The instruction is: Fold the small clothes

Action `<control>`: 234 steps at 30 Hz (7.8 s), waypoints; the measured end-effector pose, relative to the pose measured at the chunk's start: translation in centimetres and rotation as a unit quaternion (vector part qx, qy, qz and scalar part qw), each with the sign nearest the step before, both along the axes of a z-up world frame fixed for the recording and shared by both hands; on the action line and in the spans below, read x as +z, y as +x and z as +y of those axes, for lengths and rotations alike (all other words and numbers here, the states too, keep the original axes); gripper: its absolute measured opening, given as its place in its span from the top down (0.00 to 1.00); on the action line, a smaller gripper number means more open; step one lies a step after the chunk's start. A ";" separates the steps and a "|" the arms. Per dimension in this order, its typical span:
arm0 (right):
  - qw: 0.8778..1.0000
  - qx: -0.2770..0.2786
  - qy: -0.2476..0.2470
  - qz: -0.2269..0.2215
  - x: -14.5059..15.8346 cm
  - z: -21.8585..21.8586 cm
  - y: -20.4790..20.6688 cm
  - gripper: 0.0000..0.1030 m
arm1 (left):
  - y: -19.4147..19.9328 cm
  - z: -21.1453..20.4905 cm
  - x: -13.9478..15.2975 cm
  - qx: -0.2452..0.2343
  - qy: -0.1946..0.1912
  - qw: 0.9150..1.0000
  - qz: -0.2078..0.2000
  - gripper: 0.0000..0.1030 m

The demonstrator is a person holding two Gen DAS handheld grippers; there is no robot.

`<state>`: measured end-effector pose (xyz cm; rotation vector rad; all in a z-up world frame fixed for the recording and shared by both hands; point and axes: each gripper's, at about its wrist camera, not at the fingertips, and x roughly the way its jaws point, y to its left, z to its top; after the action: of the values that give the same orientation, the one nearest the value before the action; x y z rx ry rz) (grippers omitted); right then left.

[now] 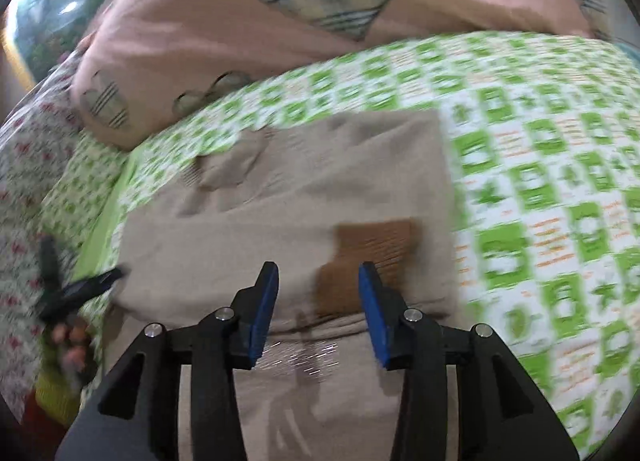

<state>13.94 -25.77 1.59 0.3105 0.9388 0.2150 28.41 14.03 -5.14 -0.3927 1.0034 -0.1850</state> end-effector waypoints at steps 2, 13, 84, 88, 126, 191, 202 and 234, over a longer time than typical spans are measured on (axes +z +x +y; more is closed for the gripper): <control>1.000 0.015 -0.003 0.009 -0.6 1.0 0.3 0.58 | 0.3 -0.4 0.4 -0.003 0.004 1.000 -0.018 0.87; 0.999 -0.036 -0.015 0.027 -1.0 -1.1 0.0 0.54 | -2.2 -1.8 2.5 0.024 0.102 0.993 -0.061 0.84; 0.988 0.030 0.064 0.135 -2.4 -7.0 -27.9 0.91 | -37.4 -5.5 -4.6 -0.142 -0.024 0.989 0.028 0.94; 0.989 0.048 0.081 0.111 -1.1 -7.0 -28.1 0.91 | -38.8 -4.1 -0.9 -0.128 -0.064 0.989 -0.031 0.95; 0.983 -0.045 0.175 -0.035 0.1 -9.1 6.8 0.91 | -1.9 -1.3 6.6 0.004 -0.046 0.987 -0.156 0.95; 0.996 0.000 0.087 0.006 -2.9 -0.8 -10.2 0.52 | -18.2 -4.7 -2.0 0.107 -0.215 0.971 -0.018 0.35; 0.995 0.017 0.101 -0.006 -1.8 0.7 -8.8 0.52 | -13.6 -3.3 -2.6 0.175 -0.194 0.965 -0.039 0.90; 0.979 0.063 0.195 0.003 0.5 -2.7 2.3 0.40 | -11.8 -18.8 8.0 -0.073 0.006 0.980 -0.186 0.93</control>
<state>16.23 -28.52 2.10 0.6137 0.9203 0.5167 16.59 -4.82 2.87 -0.2606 0.6628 -0.3709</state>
